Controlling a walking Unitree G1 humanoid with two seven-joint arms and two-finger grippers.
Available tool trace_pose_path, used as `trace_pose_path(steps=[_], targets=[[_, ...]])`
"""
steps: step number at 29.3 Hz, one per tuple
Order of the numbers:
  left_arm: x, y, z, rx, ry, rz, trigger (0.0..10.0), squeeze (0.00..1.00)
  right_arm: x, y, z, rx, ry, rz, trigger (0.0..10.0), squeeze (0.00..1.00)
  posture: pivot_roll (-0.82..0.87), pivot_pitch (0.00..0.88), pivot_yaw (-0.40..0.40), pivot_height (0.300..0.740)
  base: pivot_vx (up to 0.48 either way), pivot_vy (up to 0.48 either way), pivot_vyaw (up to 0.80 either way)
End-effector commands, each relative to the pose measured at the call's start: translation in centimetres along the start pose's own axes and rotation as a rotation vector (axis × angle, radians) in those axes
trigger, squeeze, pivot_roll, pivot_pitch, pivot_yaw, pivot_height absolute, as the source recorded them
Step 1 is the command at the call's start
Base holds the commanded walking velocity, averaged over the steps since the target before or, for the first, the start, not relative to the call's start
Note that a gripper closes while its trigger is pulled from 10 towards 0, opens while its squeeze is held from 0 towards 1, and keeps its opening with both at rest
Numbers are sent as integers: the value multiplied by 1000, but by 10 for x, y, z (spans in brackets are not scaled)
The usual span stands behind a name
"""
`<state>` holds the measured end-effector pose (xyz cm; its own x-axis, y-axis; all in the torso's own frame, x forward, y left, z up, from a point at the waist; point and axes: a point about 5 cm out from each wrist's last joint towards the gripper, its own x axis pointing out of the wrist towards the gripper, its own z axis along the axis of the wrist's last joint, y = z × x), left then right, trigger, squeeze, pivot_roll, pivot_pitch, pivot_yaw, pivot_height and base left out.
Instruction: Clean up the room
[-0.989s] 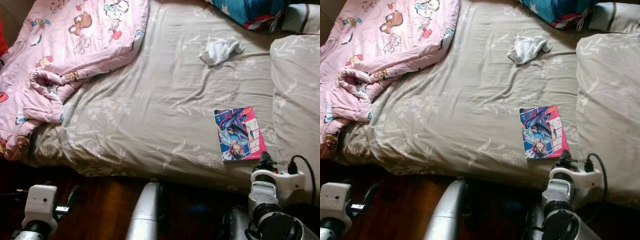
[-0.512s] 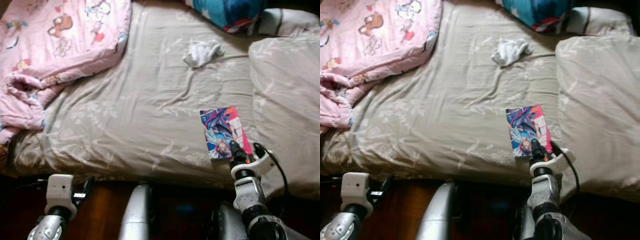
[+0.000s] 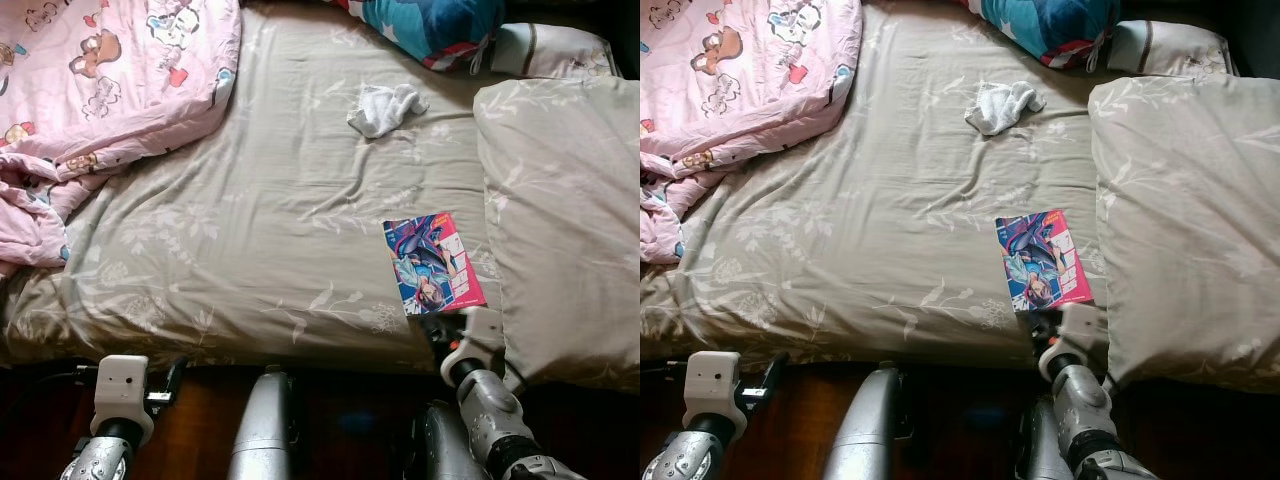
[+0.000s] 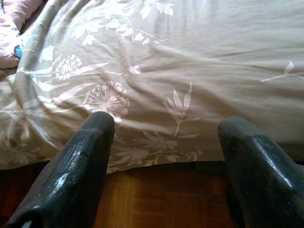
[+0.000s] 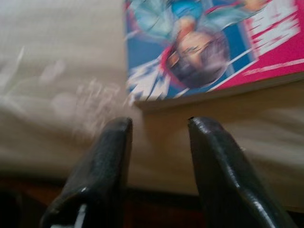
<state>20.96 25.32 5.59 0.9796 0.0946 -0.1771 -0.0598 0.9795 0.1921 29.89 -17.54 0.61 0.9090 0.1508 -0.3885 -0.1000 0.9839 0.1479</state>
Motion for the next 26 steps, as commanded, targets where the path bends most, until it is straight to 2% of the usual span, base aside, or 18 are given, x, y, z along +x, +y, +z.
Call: trace_pose_path(steps=[1,4,8,19,26], targets=[[-7,4,-13,5,49,24,10000,0,-4,2,-15,-1,64,20,10000,0,227,334,70,645,0,0,0],[-7,3,-13,3,47,22,10000,0,-3,5,-13,47,62,35,10000,0,226,336,67,645,0,0,0],[-11,2,-15,1,50,22,10000,0,-1,7,-12,57,63,35,10000,0,240,344,67,645,0,0,0],[-21,7,-15,12,58,30,10000,0,-1,10,-19,202,92,3,10000,0,283,365,73,645,0,0,0],[-29,11,-14,23,60,38,10000,0,1,17,-18,336,72,-1,10000,0,307,386,80,645,0,0,0]])
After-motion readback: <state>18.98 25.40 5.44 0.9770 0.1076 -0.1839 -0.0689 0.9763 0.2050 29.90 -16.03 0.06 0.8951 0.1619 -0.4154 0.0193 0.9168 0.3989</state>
